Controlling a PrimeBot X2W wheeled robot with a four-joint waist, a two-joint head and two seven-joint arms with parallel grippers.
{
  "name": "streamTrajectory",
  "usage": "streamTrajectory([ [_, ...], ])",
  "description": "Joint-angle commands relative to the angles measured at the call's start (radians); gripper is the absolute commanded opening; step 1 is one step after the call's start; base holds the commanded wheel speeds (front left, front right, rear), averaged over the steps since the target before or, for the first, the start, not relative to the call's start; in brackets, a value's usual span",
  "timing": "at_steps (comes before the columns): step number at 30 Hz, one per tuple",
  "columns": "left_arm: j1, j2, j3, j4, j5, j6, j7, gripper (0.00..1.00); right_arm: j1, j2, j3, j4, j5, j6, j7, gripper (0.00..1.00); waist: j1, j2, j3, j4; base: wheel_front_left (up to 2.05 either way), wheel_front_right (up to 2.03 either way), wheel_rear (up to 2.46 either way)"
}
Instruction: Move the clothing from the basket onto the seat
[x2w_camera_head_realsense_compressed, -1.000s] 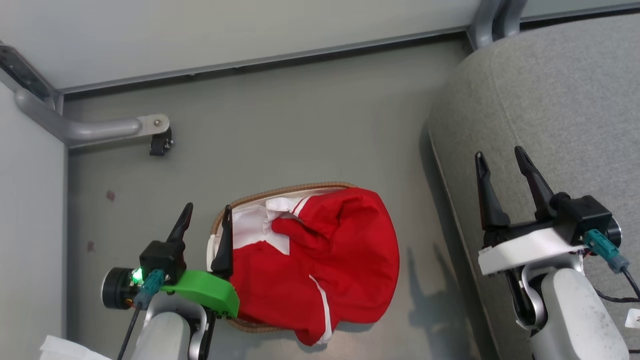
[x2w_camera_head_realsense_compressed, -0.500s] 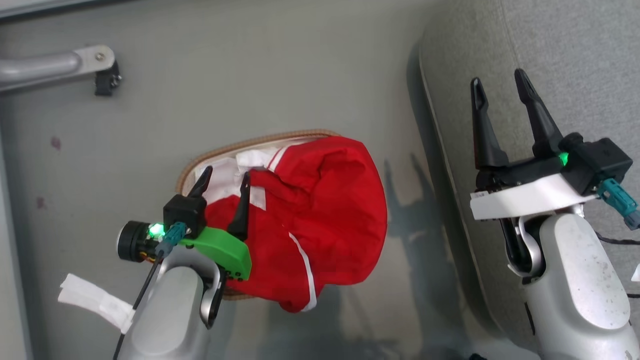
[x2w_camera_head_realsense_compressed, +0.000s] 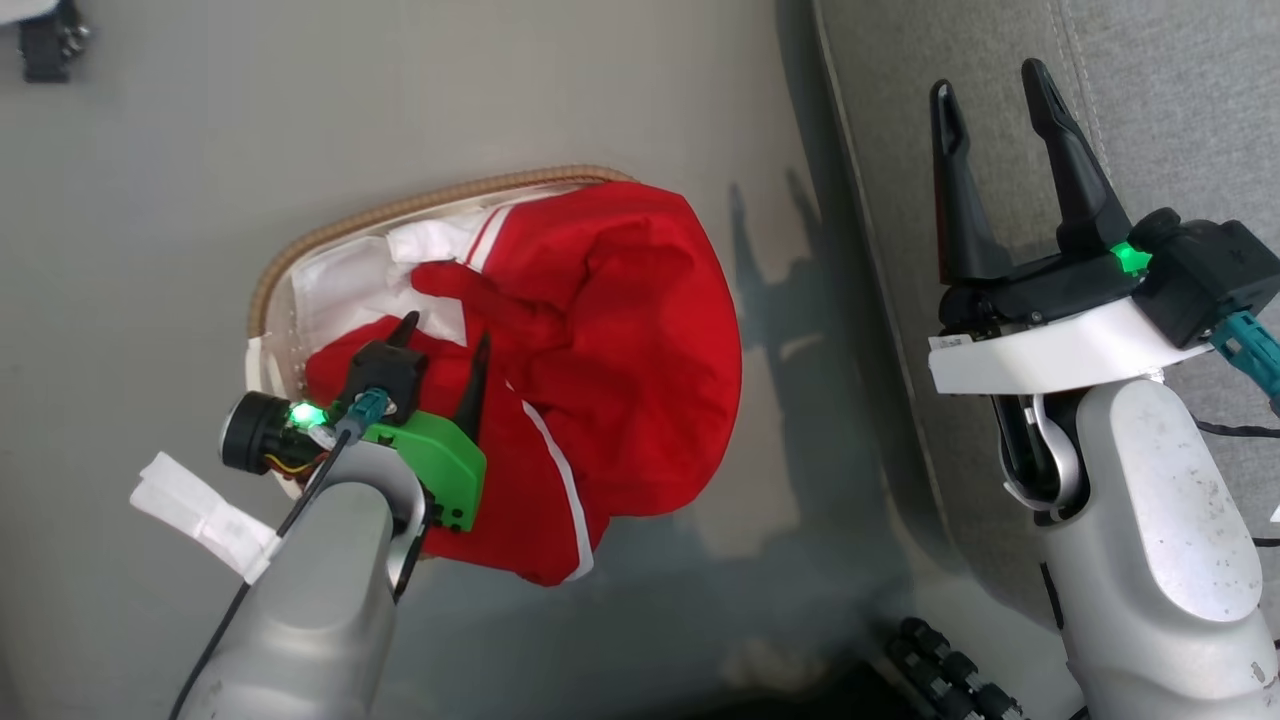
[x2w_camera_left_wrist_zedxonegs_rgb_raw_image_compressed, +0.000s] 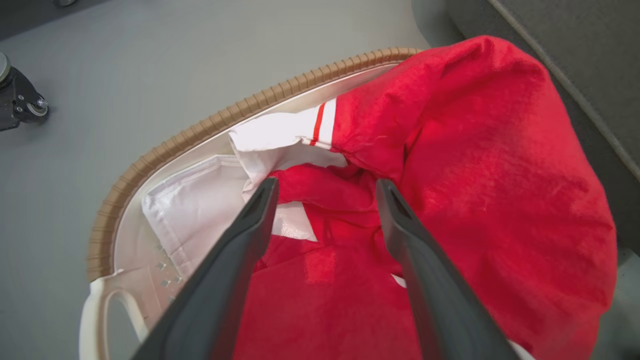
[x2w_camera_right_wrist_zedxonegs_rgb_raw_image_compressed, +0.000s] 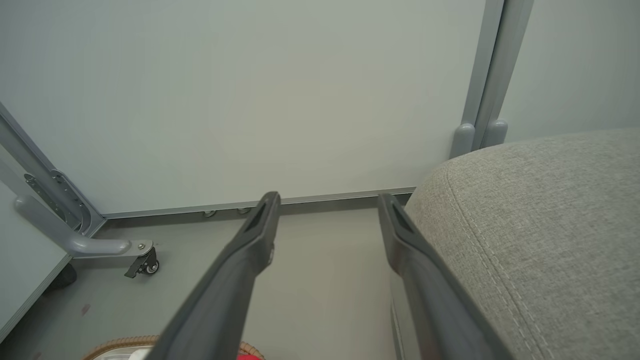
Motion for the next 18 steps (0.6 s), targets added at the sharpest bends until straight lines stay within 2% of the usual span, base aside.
streamTrajectory([
  [1, -0.036, 0.012, -0.010, 0.033, 0.006, -0.005, -0.001, 1.00, -0.011, -0.003, -0.001, -0.007, 0.005, -0.001, -0.005, 1.00, -0.0001, 0.0000, 0.058, -0.040, 0.00, 0.00, 0.00],
  [4, -0.086, 0.013, -0.039, 0.128, 0.010, -0.005, 0.000, 1.00, -0.015, -0.003, -0.002, -0.009, 0.017, -0.001, -0.005, 1.00, -0.0001, 0.0000, 0.079, -0.050, 0.00, 0.00, 0.00],
  [10, -0.156, -0.010, -0.126, 0.265, -0.038, -0.005, 0.092, 1.00, -0.022, -0.003, 0.023, -0.001, 0.043, -0.001, -0.005, 1.00, -0.0001, 0.0000, 0.110, -0.067, 0.00, 0.00, 0.00],
  [14, -0.185, -0.016, -0.194, 0.294, -0.091, -0.004, 0.153, 1.00, -0.023, -0.003, 0.032, -0.001, 0.050, -0.001, -0.005, 1.00, -0.0001, 0.0000, 0.119, -0.073, 0.00, 0.00, 0.00],
  [18, -0.203, -0.013, -0.244, 0.333, -0.097, -0.004, 0.221, 1.00, -0.025, -0.003, 0.033, -0.001, 0.055, -0.001, -0.005, 1.00, -0.0001, 0.0000, 0.124, -0.080, 0.00, 0.00, 0.00],
])
